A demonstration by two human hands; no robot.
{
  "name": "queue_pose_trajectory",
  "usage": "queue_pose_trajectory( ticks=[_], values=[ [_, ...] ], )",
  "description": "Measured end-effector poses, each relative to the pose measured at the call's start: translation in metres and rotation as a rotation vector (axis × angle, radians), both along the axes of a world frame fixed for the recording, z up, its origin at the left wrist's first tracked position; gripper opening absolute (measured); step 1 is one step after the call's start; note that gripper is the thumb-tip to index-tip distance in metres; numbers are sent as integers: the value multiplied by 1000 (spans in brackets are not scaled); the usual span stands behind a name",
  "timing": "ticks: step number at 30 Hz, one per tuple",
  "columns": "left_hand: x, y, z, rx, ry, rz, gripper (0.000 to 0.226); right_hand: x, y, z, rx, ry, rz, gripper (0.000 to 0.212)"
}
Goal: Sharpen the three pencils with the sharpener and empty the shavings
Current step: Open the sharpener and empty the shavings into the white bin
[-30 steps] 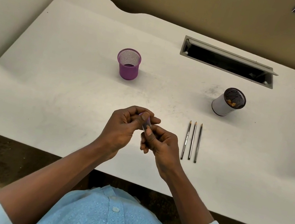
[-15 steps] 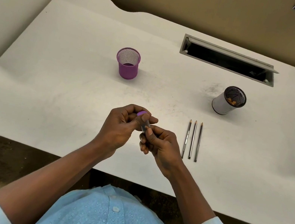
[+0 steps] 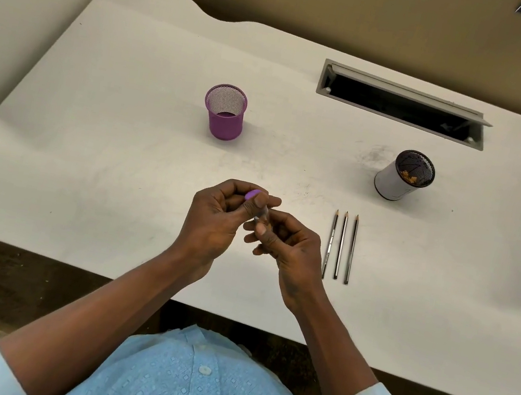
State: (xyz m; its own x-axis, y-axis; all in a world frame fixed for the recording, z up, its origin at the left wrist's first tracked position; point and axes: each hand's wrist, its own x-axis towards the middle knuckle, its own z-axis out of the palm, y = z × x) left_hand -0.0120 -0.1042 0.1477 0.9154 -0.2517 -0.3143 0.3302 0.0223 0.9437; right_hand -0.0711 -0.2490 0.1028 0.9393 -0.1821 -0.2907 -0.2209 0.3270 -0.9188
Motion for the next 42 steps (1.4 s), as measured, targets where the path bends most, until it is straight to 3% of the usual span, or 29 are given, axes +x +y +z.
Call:
queue_pose_trajectory(
  ticks=[10, 25, 42],
  values=[
    [0, 0, 1, -15, 19, 39, 28, 3, 8, -5, -112, 21, -125, 31],
    [-3, -1, -7, -99, 21, -4, 33, -1, 9, -5, -259, 38, -84, 29],
    [-10, -4, -8, -162, 32, 11, 31, -7, 14, -7, -252, 50, -77, 29]
  ],
)
